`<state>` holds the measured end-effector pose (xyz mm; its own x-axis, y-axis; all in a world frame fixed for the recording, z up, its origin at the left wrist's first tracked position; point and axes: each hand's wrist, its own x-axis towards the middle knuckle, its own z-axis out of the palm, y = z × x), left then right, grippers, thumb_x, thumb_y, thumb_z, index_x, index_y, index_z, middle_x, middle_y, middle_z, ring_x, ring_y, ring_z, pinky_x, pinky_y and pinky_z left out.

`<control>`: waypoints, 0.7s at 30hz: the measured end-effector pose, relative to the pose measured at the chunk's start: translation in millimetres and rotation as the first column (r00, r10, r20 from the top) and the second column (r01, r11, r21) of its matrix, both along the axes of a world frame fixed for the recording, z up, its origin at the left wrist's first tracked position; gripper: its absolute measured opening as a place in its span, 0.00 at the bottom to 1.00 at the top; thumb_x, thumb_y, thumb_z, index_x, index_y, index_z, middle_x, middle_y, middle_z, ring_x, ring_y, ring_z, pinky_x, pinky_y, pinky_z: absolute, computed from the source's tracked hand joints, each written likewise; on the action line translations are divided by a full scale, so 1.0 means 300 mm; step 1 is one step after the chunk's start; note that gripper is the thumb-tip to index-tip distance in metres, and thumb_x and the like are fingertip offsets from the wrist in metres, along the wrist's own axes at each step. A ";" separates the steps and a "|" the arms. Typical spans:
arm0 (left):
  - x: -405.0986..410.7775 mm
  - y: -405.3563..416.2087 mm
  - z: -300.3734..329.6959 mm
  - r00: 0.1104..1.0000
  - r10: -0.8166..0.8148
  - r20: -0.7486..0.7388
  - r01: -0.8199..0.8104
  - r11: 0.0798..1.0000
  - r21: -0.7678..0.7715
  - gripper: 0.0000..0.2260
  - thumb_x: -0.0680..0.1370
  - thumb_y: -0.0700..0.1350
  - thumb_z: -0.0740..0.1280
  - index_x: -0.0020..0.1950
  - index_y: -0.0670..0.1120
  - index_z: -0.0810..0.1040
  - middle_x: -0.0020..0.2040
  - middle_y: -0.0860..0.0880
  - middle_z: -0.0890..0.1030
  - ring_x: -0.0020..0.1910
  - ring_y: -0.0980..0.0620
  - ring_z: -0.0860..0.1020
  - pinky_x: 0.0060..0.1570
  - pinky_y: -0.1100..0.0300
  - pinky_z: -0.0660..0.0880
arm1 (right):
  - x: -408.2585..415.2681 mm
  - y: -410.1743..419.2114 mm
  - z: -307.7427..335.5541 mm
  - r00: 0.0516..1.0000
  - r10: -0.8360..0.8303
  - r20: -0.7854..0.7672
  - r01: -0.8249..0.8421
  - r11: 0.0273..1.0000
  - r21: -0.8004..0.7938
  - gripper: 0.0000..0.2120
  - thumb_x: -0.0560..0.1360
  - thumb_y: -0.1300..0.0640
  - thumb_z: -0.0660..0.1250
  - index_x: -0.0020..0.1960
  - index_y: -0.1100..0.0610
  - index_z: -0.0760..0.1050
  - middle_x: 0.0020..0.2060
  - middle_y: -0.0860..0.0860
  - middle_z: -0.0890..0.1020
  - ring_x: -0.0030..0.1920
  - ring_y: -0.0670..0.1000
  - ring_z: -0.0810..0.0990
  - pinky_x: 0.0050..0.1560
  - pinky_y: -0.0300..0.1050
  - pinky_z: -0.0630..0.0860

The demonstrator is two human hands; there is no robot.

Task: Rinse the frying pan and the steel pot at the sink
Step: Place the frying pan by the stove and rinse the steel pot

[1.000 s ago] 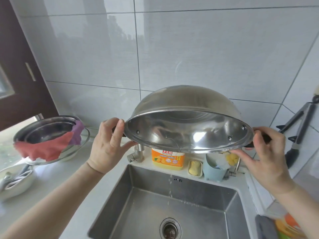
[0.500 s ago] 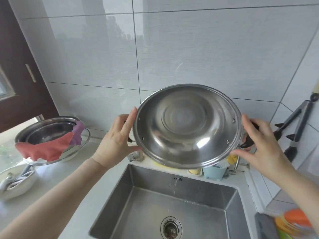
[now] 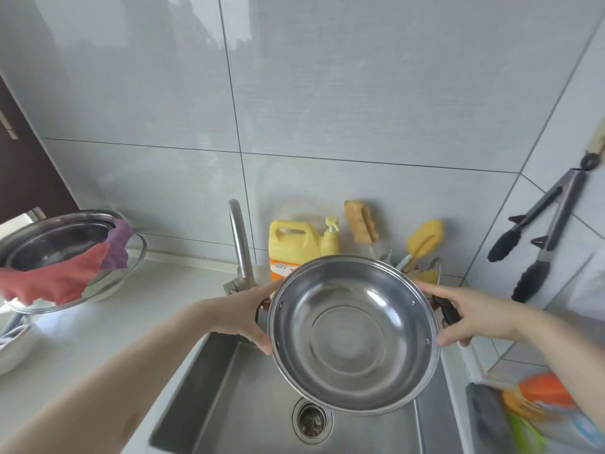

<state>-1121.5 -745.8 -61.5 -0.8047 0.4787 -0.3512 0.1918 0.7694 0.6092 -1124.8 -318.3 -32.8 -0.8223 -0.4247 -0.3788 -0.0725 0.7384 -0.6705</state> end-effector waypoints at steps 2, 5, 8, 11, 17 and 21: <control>-0.001 0.000 0.002 0.998 -0.023 0.057 0.022 1.000 0.019 0.55 0.63 0.52 0.83 0.72 0.76 0.45 0.73 0.68 0.62 0.71 0.56 0.68 0.69 0.53 0.68 | 0.002 -0.008 -0.009 0.999 -0.014 0.052 0.015 1.000 -0.008 0.47 0.66 0.60 0.79 0.71 0.29 0.59 0.47 0.43 0.84 0.38 0.49 0.76 0.40 0.45 0.78; -0.008 -0.007 -0.008 0.996 -0.035 0.079 0.033 0.999 0.031 0.55 0.61 0.55 0.83 0.73 0.75 0.46 0.72 0.69 0.63 0.72 0.57 0.66 0.72 0.51 0.65 | 0.001 -0.019 -0.013 0.996 -0.018 0.093 0.020 0.999 -0.025 0.45 0.67 0.64 0.78 0.68 0.30 0.60 0.41 0.37 0.83 0.37 0.49 0.76 0.40 0.43 0.77; -0.007 -0.017 -0.012 0.995 -0.024 0.097 0.022 1.000 0.022 0.55 0.61 0.55 0.83 0.72 0.75 0.46 0.71 0.70 0.64 0.73 0.63 0.63 0.74 0.55 0.60 | 0.001 -0.026 -0.015 0.994 -0.031 0.109 0.038 0.998 -0.055 0.44 0.67 0.64 0.78 0.65 0.28 0.62 0.46 0.42 0.83 0.37 0.48 0.76 0.41 0.44 0.77; 0.003 -0.026 -0.009 0.993 -0.015 0.118 0.013 1.000 0.019 0.53 0.64 0.51 0.83 0.69 0.76 0.46 0.68 0.72 0.66 0.69 0.67 0.64 0.69 0.64 0.64 | 0.012 -0.037 -0.025 0.991 -0.039 0.128 0.048 0.997 -0.064 0.44 0.66 0.62 0.79 0.66 0.27 0.62 0.44 0.46 0.83 0.38 0.51 0.76 0.40 0.44 0.77; 0.012 -0.033 0.013 0.991 -0.061 0.120 0.059 0.998 0.022 0.55 0.62 0.54 0.83 0.74 0.73 0.46 0.70 0.70 0.66 0.71 0.65 0.63 0.72 0.58 0.63 | 0.076 -0.044 -0.030 0.988 -0.061 0.140 0.074 0.993 -0.088 0.45 0.67 0.62 0.78 0.69 0.29 0.60 0.51 0.42 0.82 0.39 0.51 0.76 0.40 0.44 0.77; 0.007 0.016 0.050 0.989 -0.112 0.101 0.111 0.994 0.015 0.55 0.63 0.51 0.83 0.76 0.68 0.48 0.71 0.70 0.64 0.71 0.66 0.62 0.72 0.59 0.58 | 0.204 -0.007 -0.021 0.976 -0.174 0.130 0.187 0.977 -0.099 0.47 0.67 0.62 0.79 0.72 0.31 0.58 0.54 0.44 0.81 0.38 0.53 0.75 0.40 0.46 0.77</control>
<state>-1119.4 -741.0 -46.4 -0.7066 0.5668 -0.4236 0.2124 0.7409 0.6372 -1063.5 -320.5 -39.1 -0.8406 -0.3180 -0.4386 0.1408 0.6535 -0.7437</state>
